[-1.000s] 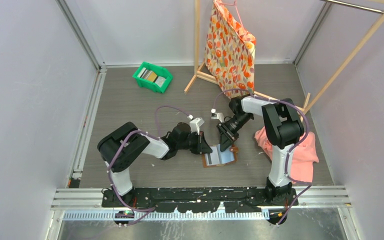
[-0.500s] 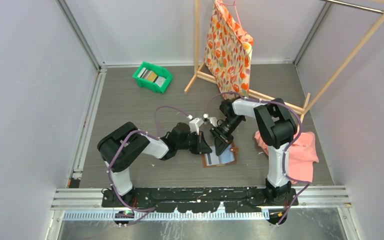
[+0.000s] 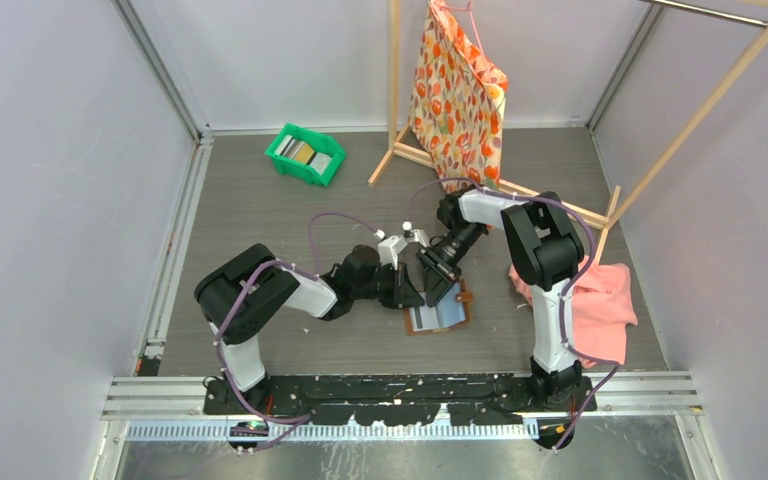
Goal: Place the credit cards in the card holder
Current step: Move the storage box to the center of the board, then pick up the credit card from the storage box.
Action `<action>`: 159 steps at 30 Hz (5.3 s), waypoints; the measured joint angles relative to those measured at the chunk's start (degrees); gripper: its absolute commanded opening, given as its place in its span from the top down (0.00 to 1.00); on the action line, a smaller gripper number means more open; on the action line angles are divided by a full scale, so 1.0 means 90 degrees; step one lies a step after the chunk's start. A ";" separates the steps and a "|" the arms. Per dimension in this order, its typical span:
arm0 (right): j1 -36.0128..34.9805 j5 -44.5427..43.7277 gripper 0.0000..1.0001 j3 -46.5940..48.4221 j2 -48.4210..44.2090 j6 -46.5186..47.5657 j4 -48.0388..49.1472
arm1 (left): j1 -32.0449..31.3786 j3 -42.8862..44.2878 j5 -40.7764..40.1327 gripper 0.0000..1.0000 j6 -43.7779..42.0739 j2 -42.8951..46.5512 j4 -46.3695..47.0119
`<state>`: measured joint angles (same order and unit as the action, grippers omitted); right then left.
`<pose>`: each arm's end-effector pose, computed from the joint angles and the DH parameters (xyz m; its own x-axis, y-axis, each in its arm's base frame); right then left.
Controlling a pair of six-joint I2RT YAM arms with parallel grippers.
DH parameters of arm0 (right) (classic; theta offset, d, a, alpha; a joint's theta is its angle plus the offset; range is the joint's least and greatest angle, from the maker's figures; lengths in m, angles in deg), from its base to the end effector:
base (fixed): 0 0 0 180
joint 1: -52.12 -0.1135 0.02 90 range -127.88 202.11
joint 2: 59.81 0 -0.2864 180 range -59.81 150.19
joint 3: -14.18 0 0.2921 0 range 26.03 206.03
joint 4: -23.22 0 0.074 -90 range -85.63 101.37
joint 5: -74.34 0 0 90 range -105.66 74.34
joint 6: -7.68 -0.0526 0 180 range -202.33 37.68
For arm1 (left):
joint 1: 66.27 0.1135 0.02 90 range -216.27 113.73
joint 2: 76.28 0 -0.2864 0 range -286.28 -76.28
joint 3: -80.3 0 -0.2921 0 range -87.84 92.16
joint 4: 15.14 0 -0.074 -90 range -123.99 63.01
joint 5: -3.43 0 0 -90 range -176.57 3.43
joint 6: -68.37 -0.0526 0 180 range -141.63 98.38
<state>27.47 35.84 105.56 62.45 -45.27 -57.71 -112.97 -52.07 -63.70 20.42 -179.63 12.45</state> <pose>0.3318 0.1975 0.1067 -0.6762 -0.7230 -0.1413 -0.5047 0.3150 0.8037 0.2311 -0.2750 0.0931 -0.8467 -0.0014 -0.5321 0.4559 0.5138 -0.7267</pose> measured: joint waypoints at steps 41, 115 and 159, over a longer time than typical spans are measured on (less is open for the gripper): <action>0.1158 -0.1200 0.00 -0.0656 -0.5328 -0.0549 0.1535 | 0.1639 0.2773 -0.1664 0.05 -0.3286 0.4784 -0.5996; 0.1030 -0.0641 0.00 -0.1542 -0.5015 -0.0801 0.1916 | 0.2963 0.1982 -0.2667 0.84 -0.0211 0.2892 -0.9199; 0.0993 0.0330 0.00 -0.1547 -0.4660 -0.0131 0.1496 | 0.1358 0.2302 -0.2096 0.33 -0.7927 0.2365 -0.8286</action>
<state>36.41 38.82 91.63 20.51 -46.45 -44.25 -100.75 -31.35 -82.56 -50.92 -158.34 -62.13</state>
